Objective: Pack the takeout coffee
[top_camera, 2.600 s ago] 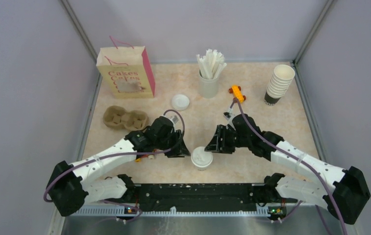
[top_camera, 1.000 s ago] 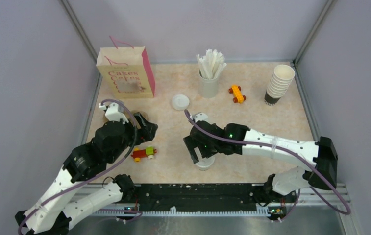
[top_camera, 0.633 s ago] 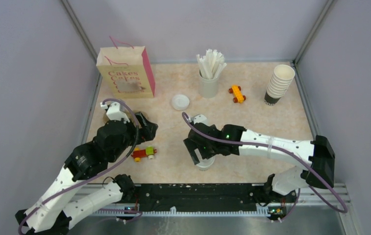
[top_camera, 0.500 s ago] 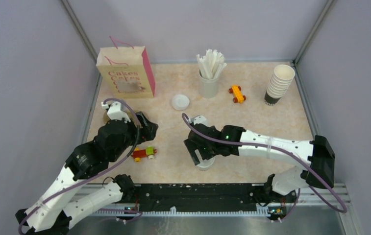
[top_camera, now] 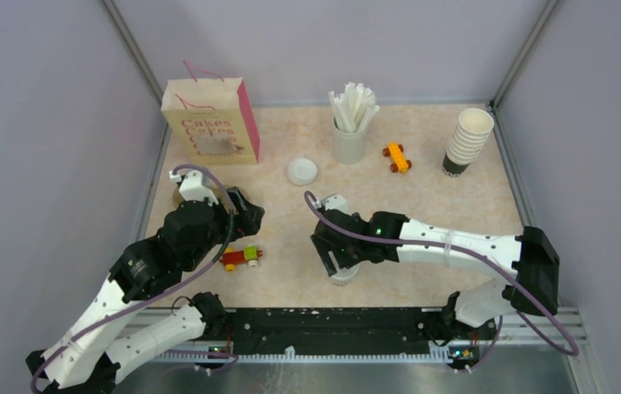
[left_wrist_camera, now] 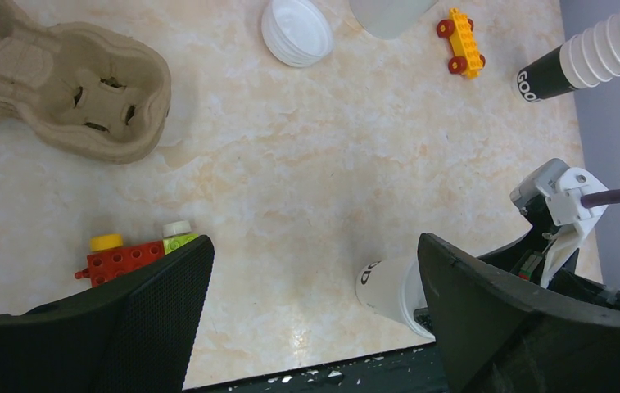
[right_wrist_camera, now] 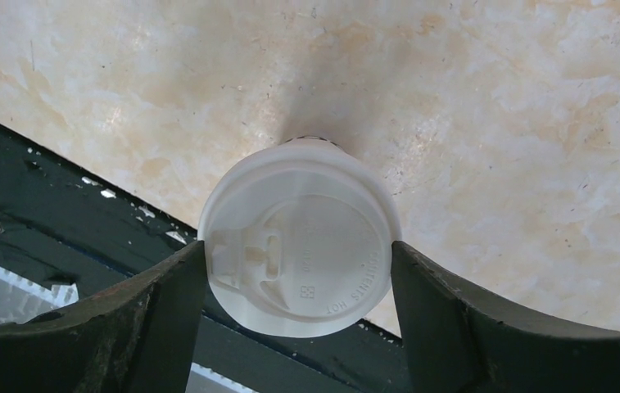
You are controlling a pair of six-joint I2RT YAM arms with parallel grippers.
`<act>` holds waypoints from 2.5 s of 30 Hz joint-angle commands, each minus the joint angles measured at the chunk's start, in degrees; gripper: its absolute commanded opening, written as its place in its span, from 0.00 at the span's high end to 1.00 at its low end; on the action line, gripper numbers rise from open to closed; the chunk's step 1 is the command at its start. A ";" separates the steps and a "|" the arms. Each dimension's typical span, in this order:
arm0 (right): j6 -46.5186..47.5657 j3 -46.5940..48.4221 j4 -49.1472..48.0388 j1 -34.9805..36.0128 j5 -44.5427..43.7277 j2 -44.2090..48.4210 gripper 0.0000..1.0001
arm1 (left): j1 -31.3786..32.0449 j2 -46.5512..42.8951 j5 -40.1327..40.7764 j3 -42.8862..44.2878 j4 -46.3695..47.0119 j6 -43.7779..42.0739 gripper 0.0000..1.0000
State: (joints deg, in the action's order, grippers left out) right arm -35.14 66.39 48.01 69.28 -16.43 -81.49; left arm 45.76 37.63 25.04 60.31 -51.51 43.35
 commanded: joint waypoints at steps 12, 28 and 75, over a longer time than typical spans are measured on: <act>-0.42 1.65 7.07 -12.15 -4.81 8.06 0.25 | -0.20 -0.24 -0.35 0.42 2.22 -0.10 0.01; 10.63 -4.11 6.22 -54.52 -2.32 16.17 0.23 | -0.18 0.72 -5.93 -0.86 1.69 0.03 0.01; 5.69 12.99 22.26 -58.77 20.59 26.06 0.02 | -0.17 8.06 -13.00 6.77 -0.20 -8.30 0.01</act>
State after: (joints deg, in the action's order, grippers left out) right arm -27.70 79.55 64.88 7.66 1.04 -57.43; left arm 45.74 44.34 13.41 63.99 -55.59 37.30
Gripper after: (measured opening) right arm 0.974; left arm 0.987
